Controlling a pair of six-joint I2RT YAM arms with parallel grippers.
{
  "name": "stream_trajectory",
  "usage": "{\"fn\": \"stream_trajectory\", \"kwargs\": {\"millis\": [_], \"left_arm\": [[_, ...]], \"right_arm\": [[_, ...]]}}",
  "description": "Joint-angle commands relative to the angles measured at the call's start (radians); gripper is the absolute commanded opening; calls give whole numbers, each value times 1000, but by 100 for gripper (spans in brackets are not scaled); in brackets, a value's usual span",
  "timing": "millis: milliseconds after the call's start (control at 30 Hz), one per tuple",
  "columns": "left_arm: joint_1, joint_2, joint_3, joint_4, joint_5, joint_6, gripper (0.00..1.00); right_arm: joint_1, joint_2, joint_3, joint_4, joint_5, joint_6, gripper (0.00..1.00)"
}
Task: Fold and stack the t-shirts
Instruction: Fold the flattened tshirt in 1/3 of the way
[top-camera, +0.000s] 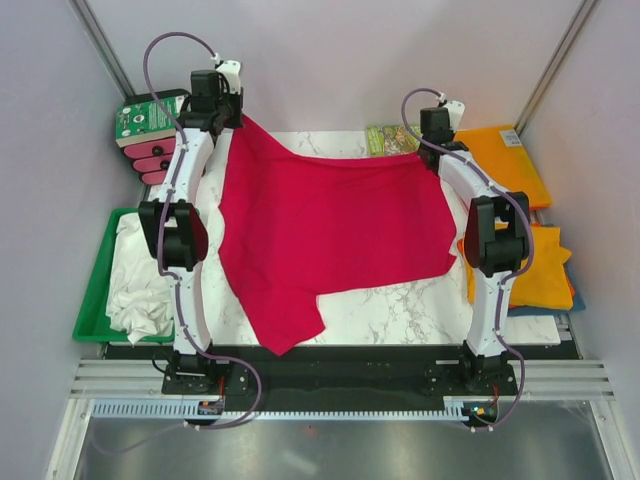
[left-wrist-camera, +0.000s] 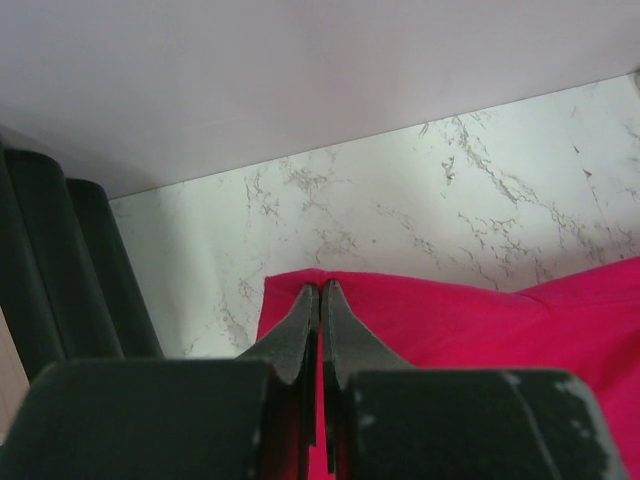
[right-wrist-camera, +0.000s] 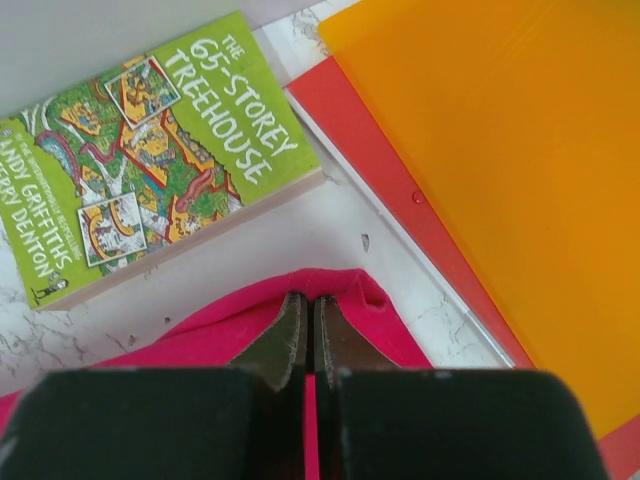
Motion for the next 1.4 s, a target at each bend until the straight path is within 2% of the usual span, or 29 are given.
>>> {"fn": "stream_trajectory", "kwargs": {"millis": [0,233,433,900,1100,1367], "left_arm": [[6,-101,-15,13,-14,-5,2],[15,-315,-265,15,15,-28,2],[19,-425,-450,28,26,-27,2],[26,-519,-625,44,53,-42,2],[27,-518,-652,56,37,-33,2],[29,-568,-728,47,55,-42,2]], "right_arm": [[-7,-45,50,25,-14,30,0],[-7,-163,-87,58,-19,42,0],[-7,-231,-231,84,1,56,0],[-8,-246,-299,83,3,62,0],[-8,-225,-288,77,1,60,0],[-10,-237,-358,69,15,80,0]]}}
